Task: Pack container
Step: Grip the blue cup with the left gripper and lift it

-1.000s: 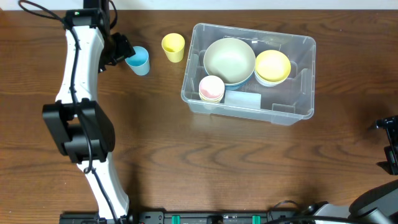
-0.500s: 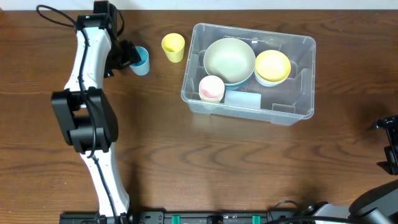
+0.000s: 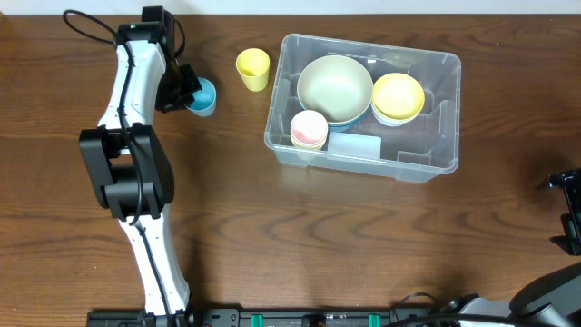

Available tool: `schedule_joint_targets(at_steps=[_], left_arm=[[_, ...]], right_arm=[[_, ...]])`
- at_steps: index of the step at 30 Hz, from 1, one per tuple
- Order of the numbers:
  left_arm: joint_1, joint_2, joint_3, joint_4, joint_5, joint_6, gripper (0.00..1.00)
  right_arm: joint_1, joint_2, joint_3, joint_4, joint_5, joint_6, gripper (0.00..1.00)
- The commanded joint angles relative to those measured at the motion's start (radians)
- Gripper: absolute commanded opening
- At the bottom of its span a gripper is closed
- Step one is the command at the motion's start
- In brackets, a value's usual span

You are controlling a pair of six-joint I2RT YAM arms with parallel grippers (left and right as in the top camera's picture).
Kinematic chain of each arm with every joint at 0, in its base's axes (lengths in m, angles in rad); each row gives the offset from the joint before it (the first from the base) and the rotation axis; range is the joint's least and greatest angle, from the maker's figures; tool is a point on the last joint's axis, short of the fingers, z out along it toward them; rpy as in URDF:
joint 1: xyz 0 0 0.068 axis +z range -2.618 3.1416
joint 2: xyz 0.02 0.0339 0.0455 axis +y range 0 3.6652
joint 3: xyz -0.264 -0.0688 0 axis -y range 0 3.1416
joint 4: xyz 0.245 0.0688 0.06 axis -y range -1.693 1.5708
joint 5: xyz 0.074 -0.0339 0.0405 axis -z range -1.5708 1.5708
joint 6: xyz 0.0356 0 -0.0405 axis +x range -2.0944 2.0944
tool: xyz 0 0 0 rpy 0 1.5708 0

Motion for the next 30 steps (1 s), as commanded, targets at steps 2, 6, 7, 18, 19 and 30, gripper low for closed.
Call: schedule_joint_targets(at_steps=[2, 6, 7, 18, 19, 30], left_arm=[[0.005, -0.091, 0.006, -0.006, -0.019, 0.002, 0.06], [0.004, -0.241, 0.006, -0.002, 0.011, 0.002, 0.06], [0.001, -0.289, 0.006, -0.003, 0.035, 0.002, 0.06], [-0.323, -0.621, 0.006, -0.003, 0.137, 0.062, 0.06], [-0.373, -0.622, 0.006, -0.005, 0.128, 0.063, 0.06], [-0.736, -0.464, 0.002, -0.048, 0.009, 0.063, 0.06]], right_arm=[[-0.004, -0.016, 0.001, -0.001, -0.004, 0.014, 0.99], [-0.004, -0.016, 0.001, 0.000, -0.004, 0.014, 0.99], [-0.004, -0.016, 0.001, -0.001, -0.004, 0.014, 0.99], [-0.004, -0.016, 0.001, -0.001, -0.004, 0.014, 0.99], [-0.004, -0.016, 0.001, 0.000, -0.004, 0.014, 0.99], [-0.004, -0.016, 0.001, -0.001, -0.004, 0.014, 0.99]])
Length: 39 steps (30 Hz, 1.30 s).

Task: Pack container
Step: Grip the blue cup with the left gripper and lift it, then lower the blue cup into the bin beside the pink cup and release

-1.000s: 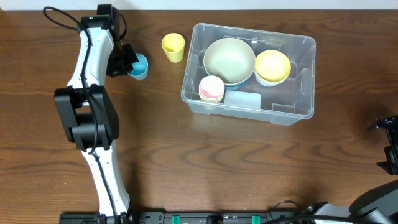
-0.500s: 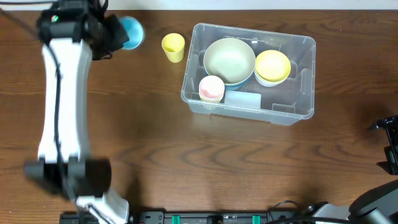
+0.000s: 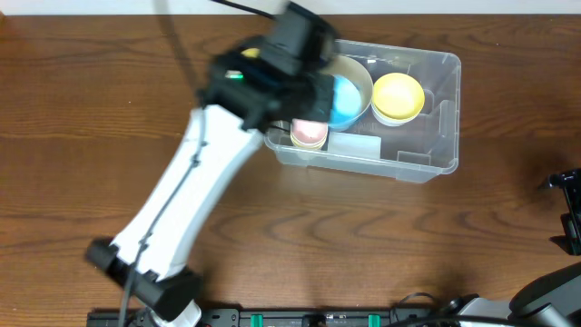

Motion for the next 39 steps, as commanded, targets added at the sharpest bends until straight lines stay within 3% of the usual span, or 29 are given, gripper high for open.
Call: schedule_joint_targets(at_steps=[1, 14, 39], left_arm=[[-0.049, 0.053, -0.005, -0.011, -0.034, 0.018, 0.06], [-0.058, 0.259, -0.005, 0.058, -0.068, 0.021, 0.06], [-0.041, 0.375, -0.008, 0.042, -0.068, 0.021, 0.06]], right_arm=[[-0.004, -0.016, 0.001, 0.000, -0.003, 0.014, 0.99], [-0.004, -0.016, 0.001, 0.000, -0.004, 0.014, 0.99], [-0.004, -0.016, 0.001, -0.001, -0.004, 0.014, 0.99]])
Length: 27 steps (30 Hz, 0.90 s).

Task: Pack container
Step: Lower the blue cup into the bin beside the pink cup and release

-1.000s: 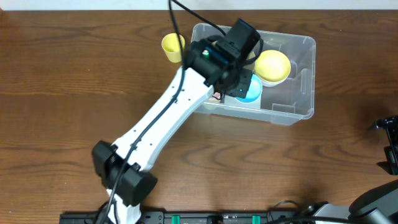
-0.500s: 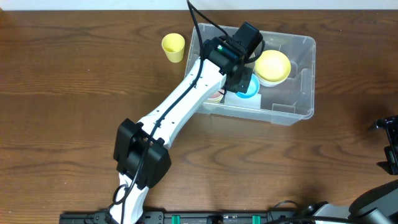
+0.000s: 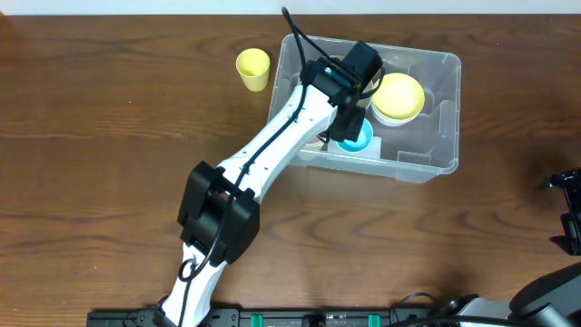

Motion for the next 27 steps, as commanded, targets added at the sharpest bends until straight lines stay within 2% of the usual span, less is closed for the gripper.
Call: schedule_joint_targets(at_steps=[1, 11, 27], left_arm=[[0.007, 0.004, -0.010, -0.016, -0.012, 0.010, 0.06], [0.007, 0.021, -0.070, -0.015, -0.012, 0.010, 0.06], [0.010, 0.032, -0.071, 0.008, -0.013, 0.021, 0.08]], right_arm=[[-0.004, -0.016, 0.001, 0.000, -0.004, 0.014, 0.99], [-0.004, -0.016, 0.001, -0.001, -0.004, 0.014, 0.99], [-0.004, -0.016, 0.001, -0.001, -0.004, 0.014, 0.99]])
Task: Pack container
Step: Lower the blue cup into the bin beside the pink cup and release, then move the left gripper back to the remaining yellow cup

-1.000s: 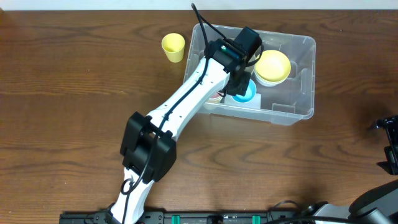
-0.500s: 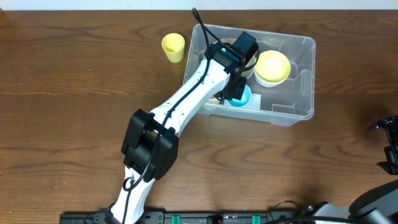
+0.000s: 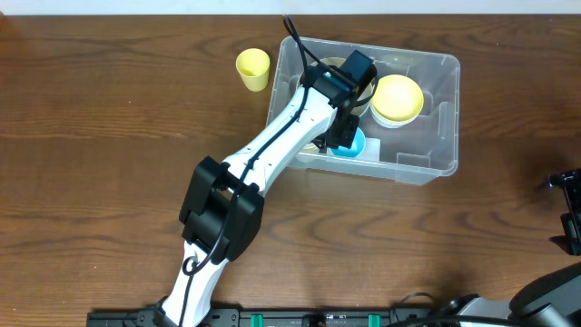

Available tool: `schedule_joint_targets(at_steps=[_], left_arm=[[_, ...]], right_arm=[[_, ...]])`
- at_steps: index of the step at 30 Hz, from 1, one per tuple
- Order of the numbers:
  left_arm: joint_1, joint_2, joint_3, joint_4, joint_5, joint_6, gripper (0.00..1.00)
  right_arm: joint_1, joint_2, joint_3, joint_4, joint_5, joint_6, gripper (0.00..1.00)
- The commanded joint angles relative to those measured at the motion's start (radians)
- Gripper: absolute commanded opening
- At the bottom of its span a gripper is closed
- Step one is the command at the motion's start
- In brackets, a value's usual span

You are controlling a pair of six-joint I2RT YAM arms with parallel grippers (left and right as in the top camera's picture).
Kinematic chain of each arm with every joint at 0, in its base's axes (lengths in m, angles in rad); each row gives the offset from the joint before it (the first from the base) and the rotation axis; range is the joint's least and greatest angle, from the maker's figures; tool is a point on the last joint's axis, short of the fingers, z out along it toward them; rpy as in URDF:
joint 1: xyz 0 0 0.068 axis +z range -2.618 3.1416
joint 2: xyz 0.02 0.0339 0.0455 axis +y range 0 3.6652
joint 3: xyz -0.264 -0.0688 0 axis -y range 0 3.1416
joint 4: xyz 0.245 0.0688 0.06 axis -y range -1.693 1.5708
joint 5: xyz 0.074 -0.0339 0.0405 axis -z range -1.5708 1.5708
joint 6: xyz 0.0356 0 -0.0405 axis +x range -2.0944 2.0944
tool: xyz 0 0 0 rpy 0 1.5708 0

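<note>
A clear plastic container (image 3: 445, 118) stands right of the table's centre. In it are a yellow bowl (image 3: 398, 98) and a pale green bowl (image 3: 334, 65), which is mostly hidden under my left arm. My left gripper (image 3: 342, 134) reaches down into the container's front part and is shut on the rim of a blue cup (image 3: 352, 145), low near the container floor. A yellow cup (image 3: 253, 68) stands on the table, left of the container. The pink cup is hidden behind the arm. My right gripper (image 3: 567, 213) shows only as dark parts at the right edge.
The wooden table (image 3: 91, 163) stretches left and in front of the container. My left arm's white links (image 3: 263, 159) run diagonally from the front edge up to the container's left wall. A black cable (image 3: 295, 36) arcs over the container's back left corner.
My left gripper and the blue cup have shifted slightly to the left and toward the front wall inside the container. The right arm has not moved.
My left gripper was on the blue cup at the table's far left, beside the yellow cup. Then it carried the blue cup over the green bowl in the container. Then the cup was low in the container's front part, where it still is now.
</note>
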Motion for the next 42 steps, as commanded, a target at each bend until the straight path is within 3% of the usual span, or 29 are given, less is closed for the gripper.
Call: schedule_joint_targets(at_steps=[1, 23, 35, 42], left_arm=[[0.004, 0.016, -0.010, 0.005, -0.010, 0.017, 0.08], [-0.010, 0.036, -0.010, 0.025, 0.055, -0.022, 0.08], [-0.010, 0.036, -0.010, 0.026, 0.055, -0.022, 0.14], [-0.010, 0.036, -0.010, 0.038, 0.055, -0.021, 0.27]], right_arm=[[-0.004, -0.016, 0.001, 0.000, -0.004, 0.014, 0.99], [-0.004, -0.016, 0.001, -0.001, -0.004, 0.014, 0.99], [-0.004, -0.016, 0.001, -0.001, -0.004, 0.014, 0.99], [-0.004, -0.016, 0.001, -0.001, -0.004, 0.014, 0.99]])
